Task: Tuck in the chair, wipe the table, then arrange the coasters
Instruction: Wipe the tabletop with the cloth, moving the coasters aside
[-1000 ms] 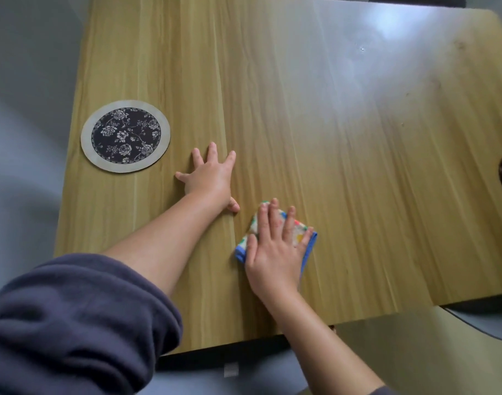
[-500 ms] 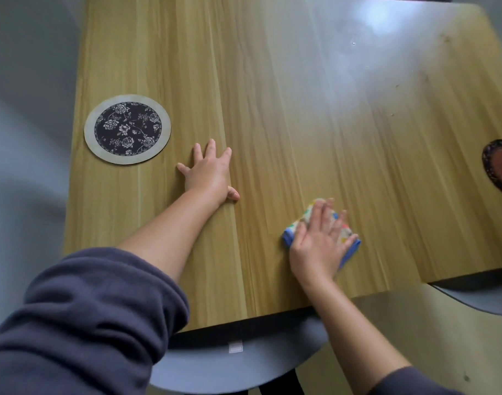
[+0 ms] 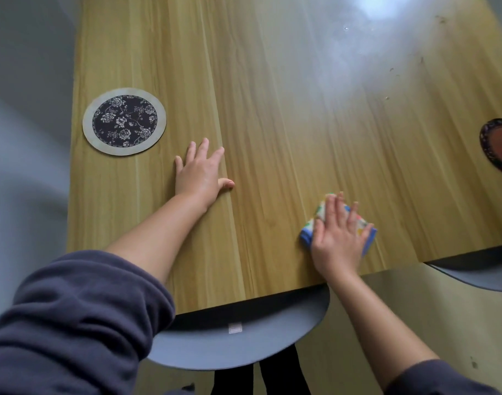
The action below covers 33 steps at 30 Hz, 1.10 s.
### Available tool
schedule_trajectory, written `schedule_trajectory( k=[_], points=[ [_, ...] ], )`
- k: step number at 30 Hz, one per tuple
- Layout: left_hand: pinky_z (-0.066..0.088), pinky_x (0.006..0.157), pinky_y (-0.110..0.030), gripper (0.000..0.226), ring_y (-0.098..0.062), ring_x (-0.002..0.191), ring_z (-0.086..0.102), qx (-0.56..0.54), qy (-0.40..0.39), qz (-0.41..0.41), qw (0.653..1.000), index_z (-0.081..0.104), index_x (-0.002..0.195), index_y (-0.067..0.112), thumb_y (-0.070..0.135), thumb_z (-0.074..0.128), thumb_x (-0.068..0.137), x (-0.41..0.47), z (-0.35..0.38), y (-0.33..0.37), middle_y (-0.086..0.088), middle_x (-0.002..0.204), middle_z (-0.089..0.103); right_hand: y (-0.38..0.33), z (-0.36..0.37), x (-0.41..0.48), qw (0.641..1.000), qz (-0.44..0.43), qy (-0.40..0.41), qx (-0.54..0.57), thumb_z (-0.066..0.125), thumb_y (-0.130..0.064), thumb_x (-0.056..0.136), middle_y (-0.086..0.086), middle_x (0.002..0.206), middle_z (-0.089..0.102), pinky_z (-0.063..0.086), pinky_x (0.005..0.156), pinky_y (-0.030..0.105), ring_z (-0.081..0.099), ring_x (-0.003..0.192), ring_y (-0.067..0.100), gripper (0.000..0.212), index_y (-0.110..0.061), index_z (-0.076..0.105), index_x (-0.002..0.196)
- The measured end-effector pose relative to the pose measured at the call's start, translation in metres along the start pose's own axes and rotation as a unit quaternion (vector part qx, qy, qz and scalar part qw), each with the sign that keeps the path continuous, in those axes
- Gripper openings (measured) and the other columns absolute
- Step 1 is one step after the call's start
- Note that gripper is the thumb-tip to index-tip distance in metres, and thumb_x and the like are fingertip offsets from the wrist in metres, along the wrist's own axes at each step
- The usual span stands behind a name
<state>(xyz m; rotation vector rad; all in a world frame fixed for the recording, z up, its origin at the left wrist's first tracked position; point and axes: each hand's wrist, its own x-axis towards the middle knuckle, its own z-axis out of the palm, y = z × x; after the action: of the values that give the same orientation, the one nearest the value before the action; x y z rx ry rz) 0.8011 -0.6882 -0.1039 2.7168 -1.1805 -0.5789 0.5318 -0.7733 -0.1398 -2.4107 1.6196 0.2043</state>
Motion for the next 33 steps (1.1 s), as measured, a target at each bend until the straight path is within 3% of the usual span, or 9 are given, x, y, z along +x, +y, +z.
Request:
schedule_trajectory(
  k=[3, 5, 10, 12, 14, 18, 24, 27, 33],
  points=[
    [0.013, 0.116, -0.054, 0.075, -0.027, 0.147, 0.005, 0.007, 0.001, -0.006, 1.0, 0.031, 0.146, 0.027, 0.049, 0.065, 0.082, -0.001, -0.002, 0.003, -0.006, 0.16, 0.011, -0.003, -0.004, 0.004, 0.994, 0.105, 0.021, 0.029, 0.024, -0.039, 0.102, -0.008, 0.164, -0.006, -0.001, 0.115, 0.065, -0.007, 0.151, 0.024, 0.061, -0.023, 0.007, 0.158],
    [0.018, 0.113, -0.055, 0.074, -0.028, 0.146, 0.009, 0.011, -0.013, -0.02, 1.0, 0.036, 0.142, 0.025, 0.047, 0.069, 0.08, 0.002, -0.008, 0.009, -0.007, 0.158, 0.015, -0.03, 0.002, -0.011, 0.992, 0.118, 0.028, 0.044, 0.024, -0.039, 0.102, -0.005, 0.165, -0.005, -0.001, 0.114, 0.067, -0.007, 0.151, 0.028, 0.061, -0.021, 0.007, 0.158],
    [0.039, 0.099, -0.052, 0.068, -0.032, 0.134, 0.026, 0.046, -0.041, -0.057, 0.996, 0.038, 0.137, 0.02, 0.032, 0.074, 0.08, 0.006, -0.018, 0.033, -0.013, 0.145, 0.029, -0.095, 0.024, -0.068, 0.999, -0.042, 0.004, 0.008, 0.015, -0.043, 0.095, -0.002, 0.165, 0.0, -0.013, 0.11, 0.065, -0.001, 0.151, 0.033, 0.066, -0.02, 0.007, 0.156],
    [0.041, 0.098, -0.052, 0.073, -0.036, 0.135, 0.024, 0.062, -0.068, -0.052, 0.994, 0.028, 0.144, 0.025, 0.019, 0.07, 0.085, 0.007, -0.019, 0.044, -0.014, 0.149, 0.022, -0.092, 0.024, -0.069, 0.997, -0.077, -0.007, 0.002, 0.012, -0.045, 0.095, -0.004, 0.164, 0.0, -0.01, 0.112, 0.064, -0.005, 0.15, 0.031, 0.065, -0.022, 0.008, 0.156],
    [0.036, 0.104, -0.055, 0.081, -0.041, 0.143, 0.008, 0.06, -0.119, -0.054, 0.99, 0.016, 0.149, 0.031, 0.016, 0.066, 0.088, 0.012, -0.021, 0.055, -0.011, 0.158, 0.002, -0.071, 0.021, -0.057, 0.997, -0.08, -0.011, -0.003, 0.009, -0.046, 0.095, -0.009, 0.162, -0.007, -0.011, 0.113, 0.063, -0.01, 0.15, 0.028, 0.065, -0.025, 0.005, 0.156],
    [0.021, 0.11, -0.063, 0.116, -0.043, 0.143, -0.014, 0.039, -0.194, -0.082, 0.977, -0.005, 0.151, 0.032, 0.045, 0.078, 0.073, 0.015, -0.02, 0.061, -0.009, 0.156, -0.024, -0.007, 0.009, -0.012, 0.999, 0.044, 0.01, 0.016, 0.024, -0.043, 0.1, -0.009, 0.164, -0.003, -0.005, 0.113, 0.066, -0.007, 0.151, 0.026, 0.063, -0.025, 0.005, 0.157],
    [0.018, 0.106, -0.07, 0.121, -0.042, 0.143, -0.015, 0.031, -0.157, -0.101, 0.982, 0.0, 0.151, 0.03, 0.044, 0.084, 0.065, 0.012, -0.008, 0.066, -0.009, 0.156, -0.024, 0.053, -0.01, 0.036, 0.993, 0.114, 0.029, 0.034, 0.023, -0.042, 0.101, -0.006, 0.165, -0.005, -0.001, 0.112, 0.069, -0.005, 0.151, 0.028, 0.062, -0.022, 0.007, 0.158],
    [0.018, 0.106, -0.07, 0.121, -0.042, 0.143, -0.015, 0.026, -0.152, -0.111, 0.982, 0.004, 0.15, 0.03, 0.04, 0.087, 0.062, 0.014, -0.007, 0.067, -0.009, 0.156, -0.023, 0.056, -0.011, 0.039, 0.999, 0.042, 0.003, 0.001, 0.016, -0.044, 0.1, -0.006, 0.164, -0.011, -0.005, 0.113, 0.068, -0.012, 0.15, 0.028, 0.063, -0.023, 0.0, 0.157],
    [0.015, 0.107, -0.069, 0.121, -0.04, 0.143, -0.015, 0.019, -0.143, -0.119, 0.982, 0.007, 0.15, 0.031, 0.038, 0.088, 0.06, 0.014, -0.003, 0.065, -0.007, 0.157, -0.023, 0.045, -0.029, 0.09, 0.957, -0.276, -0.039, -0.075, 0.013, -0.049, 0.096, -0.009, 0.164, -0.006, -0.004, 0.115, 0.064, -0.012, 0.15, 0.025, 0.066, -0.027, 0.005, 0.157]
  ],
)
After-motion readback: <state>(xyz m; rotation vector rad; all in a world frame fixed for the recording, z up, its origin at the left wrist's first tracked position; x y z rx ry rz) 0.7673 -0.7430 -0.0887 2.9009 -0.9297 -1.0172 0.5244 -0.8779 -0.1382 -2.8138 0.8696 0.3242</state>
